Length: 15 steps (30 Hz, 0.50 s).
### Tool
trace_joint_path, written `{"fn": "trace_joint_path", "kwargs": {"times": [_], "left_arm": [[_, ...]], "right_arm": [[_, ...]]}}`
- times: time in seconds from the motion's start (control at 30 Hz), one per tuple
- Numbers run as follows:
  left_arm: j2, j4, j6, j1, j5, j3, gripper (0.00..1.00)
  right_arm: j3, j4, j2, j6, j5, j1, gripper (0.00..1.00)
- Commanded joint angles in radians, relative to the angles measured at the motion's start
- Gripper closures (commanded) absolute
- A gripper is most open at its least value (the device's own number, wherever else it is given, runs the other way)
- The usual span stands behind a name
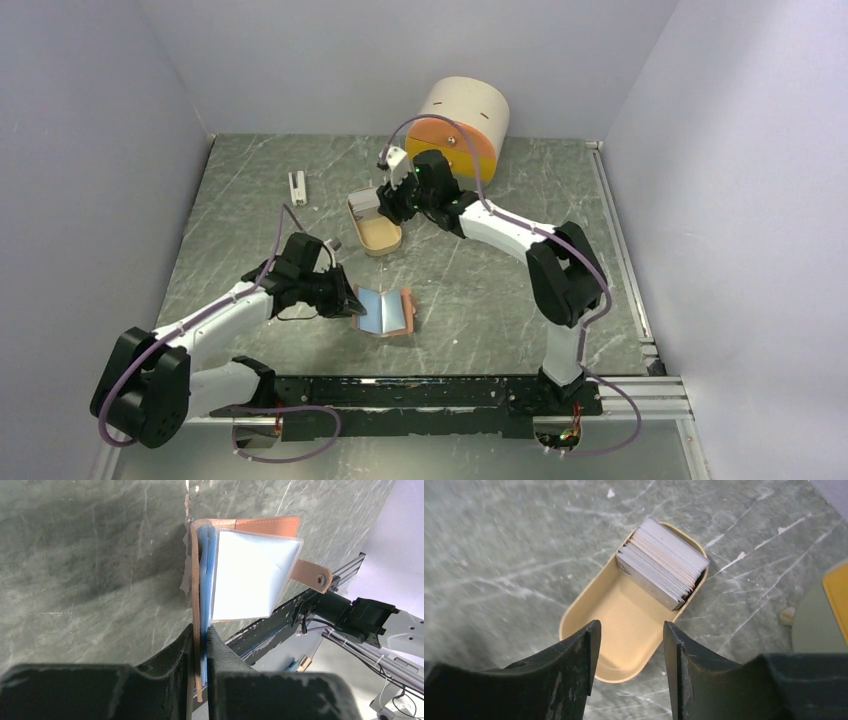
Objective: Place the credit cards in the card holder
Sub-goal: Pick up the credit card from the storage box.
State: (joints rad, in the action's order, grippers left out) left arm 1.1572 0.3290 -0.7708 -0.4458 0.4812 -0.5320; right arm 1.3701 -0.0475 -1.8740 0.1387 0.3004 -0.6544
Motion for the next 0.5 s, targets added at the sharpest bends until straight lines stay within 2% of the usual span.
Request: {"fn": "trace_joint_path", "kwargs": {"times": [0.0,0.17,0.3,0.47], "left_arm": [[-0.028,0.04,-0.004,0.007,-0.009,0.006,0.85],[-0.037,0.033,-0.024,0.008,0.003,0.033,0.85],[-0.047,0.013,-0.038,0.008,0.027,0.06,0.85],[-0.066,-0.008,-0.056,0.009,0.053,0.084,0.85]], "right_arm": [[0.037,-0.021,-0.046,0.309,0.088,-0.008,0.46],[0.065,-0.048,-0.11,0.467,0.095,-0.009,0.39],[0.106,-0.044,-0.167,0.566,0.115,-0.014,0.24],[0.149,-0.039,-0.231,0.704,0.075,-0.033,0.23]]}}
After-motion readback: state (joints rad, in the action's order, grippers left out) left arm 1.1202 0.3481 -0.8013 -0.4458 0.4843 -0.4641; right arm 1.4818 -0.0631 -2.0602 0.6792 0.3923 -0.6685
